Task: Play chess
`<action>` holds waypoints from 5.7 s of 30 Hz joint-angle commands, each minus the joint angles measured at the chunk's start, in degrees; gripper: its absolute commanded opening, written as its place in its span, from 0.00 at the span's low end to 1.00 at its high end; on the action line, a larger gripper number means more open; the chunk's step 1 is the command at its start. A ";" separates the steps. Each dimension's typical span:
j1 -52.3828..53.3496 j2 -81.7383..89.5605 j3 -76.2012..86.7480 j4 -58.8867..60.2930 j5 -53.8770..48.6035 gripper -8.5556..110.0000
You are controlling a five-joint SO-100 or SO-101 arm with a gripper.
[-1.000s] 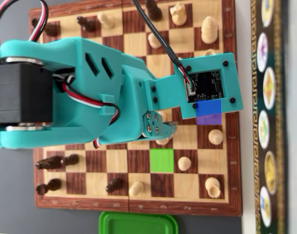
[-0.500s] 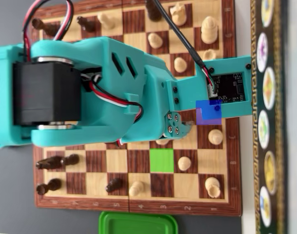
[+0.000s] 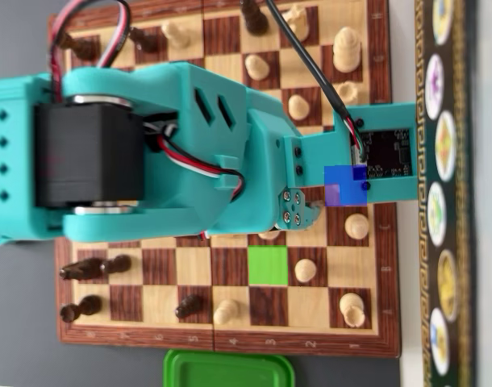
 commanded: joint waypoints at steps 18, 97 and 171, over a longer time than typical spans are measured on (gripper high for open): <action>-0.26 -7.38 -12.66 -0.62 0.70 0.21; 1.76 -9.67 -16.70 -0.62 -1.76 0.12; 12.92 17.58 8.17 3.96 -5.19 0.12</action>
